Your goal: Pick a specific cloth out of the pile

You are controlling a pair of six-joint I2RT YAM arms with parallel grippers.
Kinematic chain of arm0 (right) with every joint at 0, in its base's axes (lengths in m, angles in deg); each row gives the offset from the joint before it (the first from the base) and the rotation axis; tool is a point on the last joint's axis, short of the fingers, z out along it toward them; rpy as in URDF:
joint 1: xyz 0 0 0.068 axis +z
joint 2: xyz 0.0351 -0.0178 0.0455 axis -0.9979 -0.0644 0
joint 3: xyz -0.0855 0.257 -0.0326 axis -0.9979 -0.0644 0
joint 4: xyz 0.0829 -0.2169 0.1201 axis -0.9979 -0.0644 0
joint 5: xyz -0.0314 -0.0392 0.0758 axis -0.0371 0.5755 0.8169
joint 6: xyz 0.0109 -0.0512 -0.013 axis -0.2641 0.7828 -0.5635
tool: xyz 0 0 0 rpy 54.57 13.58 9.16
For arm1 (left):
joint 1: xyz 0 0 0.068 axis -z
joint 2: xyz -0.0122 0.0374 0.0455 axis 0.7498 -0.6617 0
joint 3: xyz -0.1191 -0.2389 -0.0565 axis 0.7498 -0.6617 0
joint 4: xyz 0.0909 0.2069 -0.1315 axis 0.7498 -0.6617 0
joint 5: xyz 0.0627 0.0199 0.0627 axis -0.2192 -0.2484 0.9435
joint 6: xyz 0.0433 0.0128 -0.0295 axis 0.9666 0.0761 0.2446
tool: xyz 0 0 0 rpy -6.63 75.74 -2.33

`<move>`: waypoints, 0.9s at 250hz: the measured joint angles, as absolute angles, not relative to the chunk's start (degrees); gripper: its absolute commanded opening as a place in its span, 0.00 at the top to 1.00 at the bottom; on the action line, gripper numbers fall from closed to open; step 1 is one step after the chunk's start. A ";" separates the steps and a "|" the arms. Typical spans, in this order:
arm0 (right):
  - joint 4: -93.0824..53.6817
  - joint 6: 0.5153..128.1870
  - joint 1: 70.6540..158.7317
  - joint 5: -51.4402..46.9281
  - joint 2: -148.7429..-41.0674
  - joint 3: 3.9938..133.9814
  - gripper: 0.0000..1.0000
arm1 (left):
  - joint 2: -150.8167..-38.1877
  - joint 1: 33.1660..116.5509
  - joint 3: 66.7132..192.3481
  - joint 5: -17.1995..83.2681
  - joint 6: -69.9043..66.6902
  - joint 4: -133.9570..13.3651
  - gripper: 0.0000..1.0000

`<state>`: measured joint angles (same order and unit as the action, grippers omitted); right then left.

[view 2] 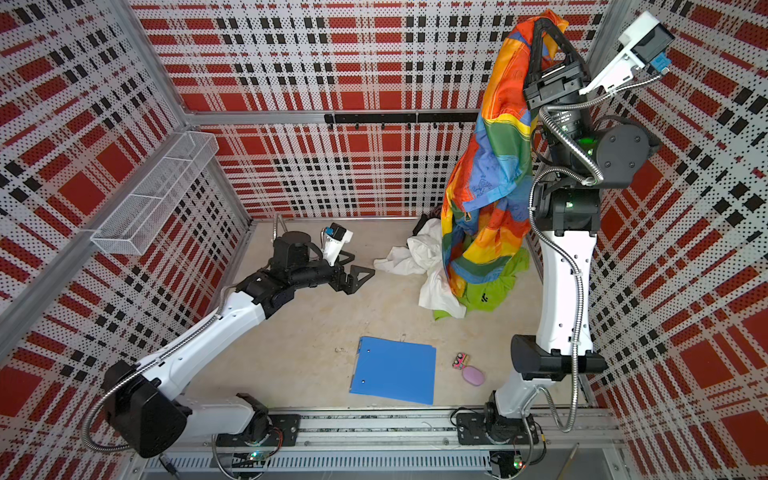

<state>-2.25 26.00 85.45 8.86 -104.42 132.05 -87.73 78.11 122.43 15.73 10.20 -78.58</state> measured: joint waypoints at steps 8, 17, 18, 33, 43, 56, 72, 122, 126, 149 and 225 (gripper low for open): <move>-0.82 25.32 85.86 8.95 -104.42 132.07 0.94 | -87.56 78.11 122.04 15.29 10.07 -78.06 0.01; 0.36 24.86 86.54 9.03 -104.42 132.07 0.94 | -87.27 78.11 121.60 14.79 9.87 -77.51 0.01; 0.44 24.80 86.58 9.03 -104.42 132.07 0.94 | -87.23 78.11 121.54 14.75 9.87 -77.47 0.01; 1.40 24.82 88.05 8.97 -104.42 132.07 0.94 | -86.55 78.13 120.77 13.91 9.59 -76.53 0.01; 1.58 25.19 89.45 8.95 -104.42 132.07 0.94 | -86.05 78.17 120.34 13.52 9.39 -75.87 0.01; 1.58 25.89 91.59 8.97 -104.42 132.07 0.94 | -85.35 78.17 119.88 12.80 9.07 -74.97 0.01; 1.56 26.37 93.86 8.99 -104.44 132.07 0.94 | -84.72 78.24 119.48 12.08 8.82 -73.95 0.01; 2.74 28.27 100.24 8.75 -104.64 132.09 0.94 | -84.10 79.07 118.87 9.54 6.77 -70.32 0.01; 2.83 28.47 100.72 8.66 -104.68 132.09 0.93 | -84.08 79.31 118.70 9.50 6.49 -69.88 0.01; 2.85 30.24 104.35 8.53 -105.21 132.09 0.93 | -83.95 81.04 118.11 9.74 5.17 -67.78 0.01; 1.54 33.76 109.53 8.14 -107.35 131.85 0.94 | -83.54 91.03 117.63 19.10 4.54 -55.15 0.01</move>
